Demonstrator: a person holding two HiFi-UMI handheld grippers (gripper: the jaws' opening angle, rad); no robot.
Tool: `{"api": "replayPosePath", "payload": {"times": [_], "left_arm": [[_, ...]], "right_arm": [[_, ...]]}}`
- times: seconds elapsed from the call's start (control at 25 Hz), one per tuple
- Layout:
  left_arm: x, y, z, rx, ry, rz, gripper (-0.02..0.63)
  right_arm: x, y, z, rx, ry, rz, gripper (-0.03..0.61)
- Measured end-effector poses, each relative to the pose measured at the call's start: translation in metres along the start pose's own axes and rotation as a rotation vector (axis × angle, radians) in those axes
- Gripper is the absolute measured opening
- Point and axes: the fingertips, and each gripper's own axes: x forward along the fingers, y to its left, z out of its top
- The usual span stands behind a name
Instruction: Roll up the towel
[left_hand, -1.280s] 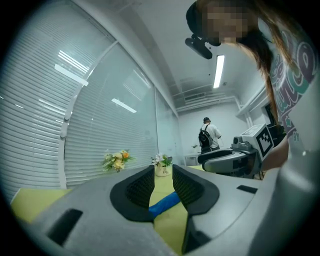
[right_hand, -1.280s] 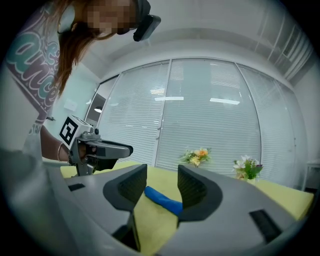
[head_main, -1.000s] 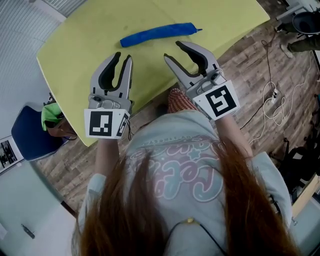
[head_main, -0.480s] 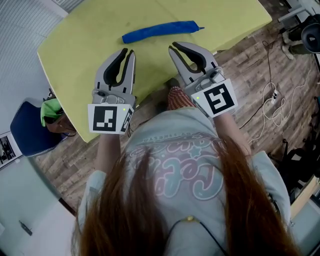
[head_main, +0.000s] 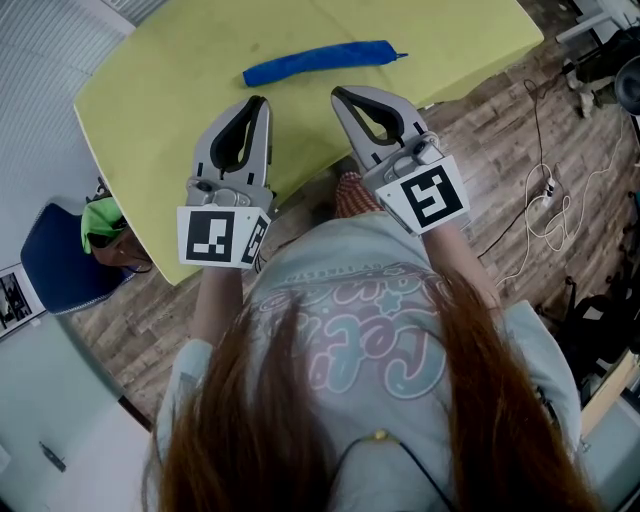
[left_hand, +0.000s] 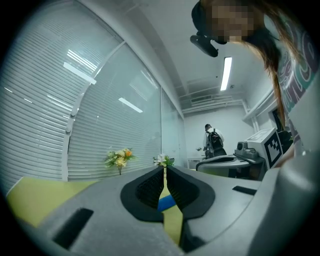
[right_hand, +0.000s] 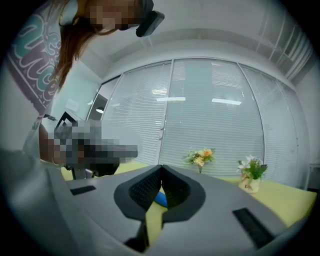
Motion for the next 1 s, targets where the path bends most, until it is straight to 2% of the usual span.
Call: {"api": "replayPosePath", "payload": {"times": [0.52,0.84,1.0], "left_arm": [[0.007,-0.001,-0.001,0.019,0.008,-0.015,0.021],[0.012,0.0,0.003,0.026,-0.004,-0.019,0.021],[0.014,0.001,0.002,0.031,0.0,-0.018,0.021]], "right_arm": [[0.001,-0.012,-0.018,0.01,0.078,-0.04,0.005],[0.003,-0.016,-0.013,0.016,0.051,-0.038,0.005],[0.003,-0.017,-0.018,0.007,0.086,-0.037,0.005]]}}
